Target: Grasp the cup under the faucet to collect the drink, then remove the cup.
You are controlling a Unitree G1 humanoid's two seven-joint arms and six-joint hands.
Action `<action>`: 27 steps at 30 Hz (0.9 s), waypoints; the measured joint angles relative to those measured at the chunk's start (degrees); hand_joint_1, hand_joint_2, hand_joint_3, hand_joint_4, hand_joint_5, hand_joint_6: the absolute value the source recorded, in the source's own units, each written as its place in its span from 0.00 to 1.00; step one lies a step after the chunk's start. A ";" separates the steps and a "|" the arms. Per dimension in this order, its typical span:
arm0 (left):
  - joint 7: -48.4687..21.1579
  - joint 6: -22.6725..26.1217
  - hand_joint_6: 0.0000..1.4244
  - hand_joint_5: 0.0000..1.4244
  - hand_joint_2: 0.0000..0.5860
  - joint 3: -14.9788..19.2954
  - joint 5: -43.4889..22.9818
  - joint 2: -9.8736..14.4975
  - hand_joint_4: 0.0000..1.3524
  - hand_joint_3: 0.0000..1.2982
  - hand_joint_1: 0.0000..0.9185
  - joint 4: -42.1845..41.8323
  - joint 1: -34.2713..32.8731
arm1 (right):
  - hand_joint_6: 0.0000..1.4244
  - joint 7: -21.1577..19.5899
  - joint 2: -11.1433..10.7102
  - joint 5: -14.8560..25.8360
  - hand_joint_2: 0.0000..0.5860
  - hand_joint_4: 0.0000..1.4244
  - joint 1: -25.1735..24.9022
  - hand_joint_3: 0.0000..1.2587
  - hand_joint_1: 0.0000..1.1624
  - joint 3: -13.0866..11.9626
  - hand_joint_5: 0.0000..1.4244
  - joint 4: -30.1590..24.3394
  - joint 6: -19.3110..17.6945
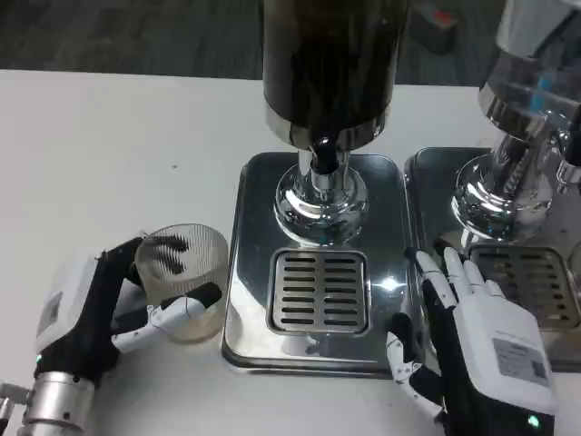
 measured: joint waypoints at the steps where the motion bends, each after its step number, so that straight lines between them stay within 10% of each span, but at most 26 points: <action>1: 0.16 -0.05 0.45 0.56 0.18 0.00 0.01 0.00 0.46 0.43 0.40 0.09 0.00 | 0.04 -0.05 0.02 0.00 0.95 0.01 -0.02 0.10 0.46 0.00 0.03 0.01 0.00; 27: 5.01 -1.80 0.60 0.66 0.20 2.17 2.11 0.74 0.53 0.50 0.45 -2.40 -0.51 | 0.04 -1.75 0.53 -0.14 0.93 0.00 -0.30 0.06 0.45 0.40 0.02 0.26 0.13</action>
